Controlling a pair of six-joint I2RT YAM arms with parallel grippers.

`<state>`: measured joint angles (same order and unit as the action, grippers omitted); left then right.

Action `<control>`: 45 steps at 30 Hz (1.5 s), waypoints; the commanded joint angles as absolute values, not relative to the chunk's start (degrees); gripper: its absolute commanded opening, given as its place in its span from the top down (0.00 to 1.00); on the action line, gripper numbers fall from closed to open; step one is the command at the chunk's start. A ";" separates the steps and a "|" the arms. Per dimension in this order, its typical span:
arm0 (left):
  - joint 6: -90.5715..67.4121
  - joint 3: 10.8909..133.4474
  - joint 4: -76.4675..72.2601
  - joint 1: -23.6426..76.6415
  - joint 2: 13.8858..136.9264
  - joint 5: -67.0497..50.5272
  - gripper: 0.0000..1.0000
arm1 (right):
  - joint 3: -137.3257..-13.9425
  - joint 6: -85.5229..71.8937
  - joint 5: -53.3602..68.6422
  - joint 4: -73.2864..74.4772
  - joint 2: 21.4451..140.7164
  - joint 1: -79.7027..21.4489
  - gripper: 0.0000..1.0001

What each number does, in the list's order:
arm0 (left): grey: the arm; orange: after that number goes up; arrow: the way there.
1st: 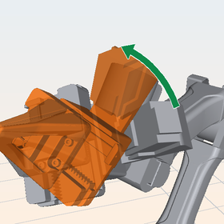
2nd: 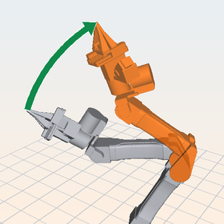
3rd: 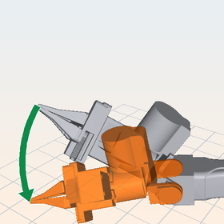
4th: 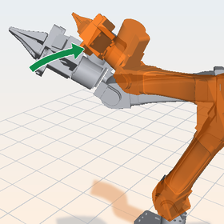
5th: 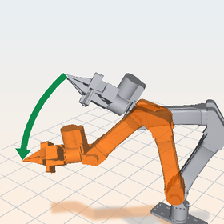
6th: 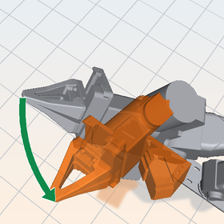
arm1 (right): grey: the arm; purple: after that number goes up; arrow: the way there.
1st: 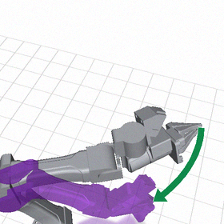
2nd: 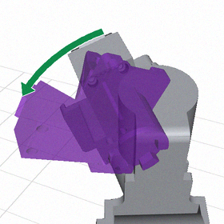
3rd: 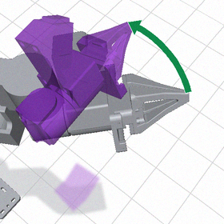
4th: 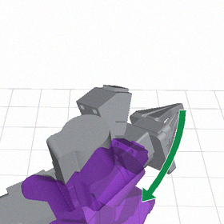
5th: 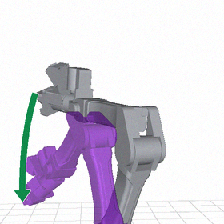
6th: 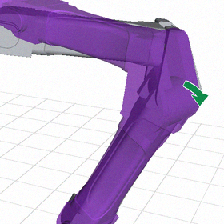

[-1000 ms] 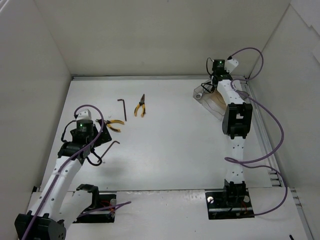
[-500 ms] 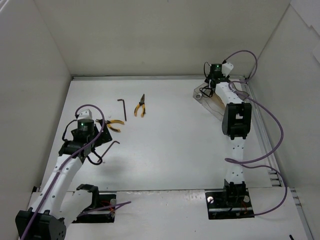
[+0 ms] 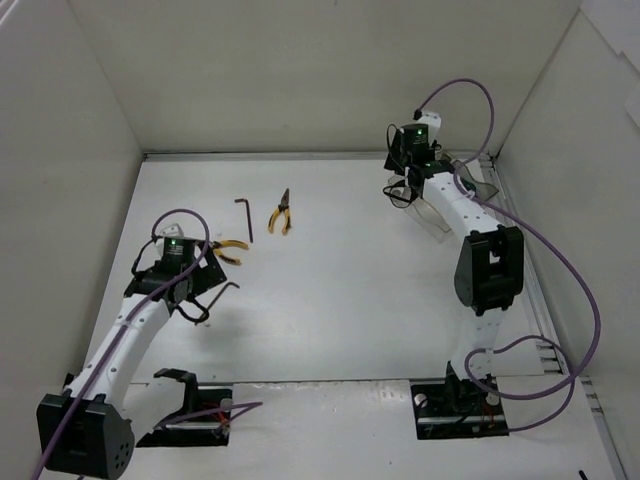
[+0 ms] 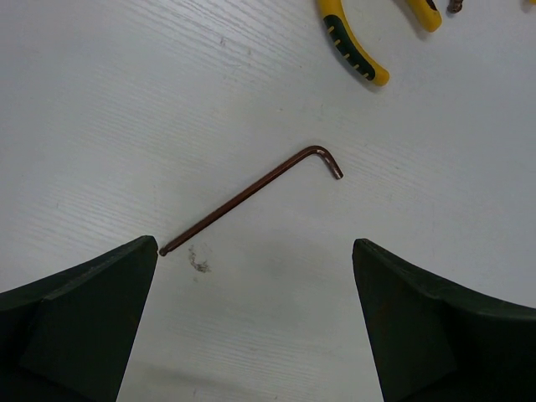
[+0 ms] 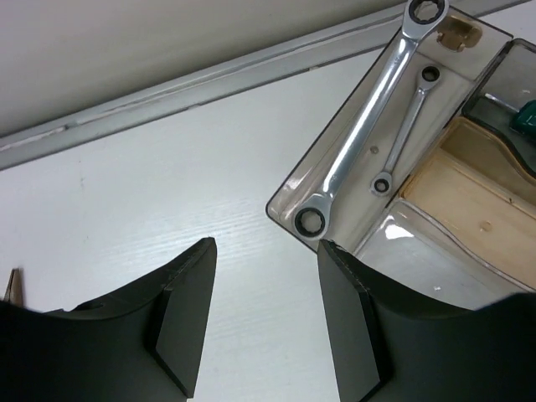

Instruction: Sort the tools into containers

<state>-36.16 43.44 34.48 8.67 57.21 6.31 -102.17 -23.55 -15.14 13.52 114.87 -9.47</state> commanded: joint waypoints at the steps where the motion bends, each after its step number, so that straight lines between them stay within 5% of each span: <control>1: -43.91 47.19 35.59 8.44 56.95 9.40 0.01 | -96.97 -21.71 -13.10 11.25 106.81 -8.96 0.52; 7: -53.15 54.13 37.88 7.38 63.88 14.49 0.01 | -87.55 -22.41 -10.47 11.25 100.29 -11.86 0.52; 17: -61.69 79.17 48.43 3.96 92.54 13.10 0.03 | -82.18 -19.95 -9.93 11.08 96.59 -12.92 0.52; 45: -69.17 95.89 47.55 -2.11 120.32 7.82 0.22 | -76.29 -16.61 -9.50 7.65 93.16 -10.99 0.51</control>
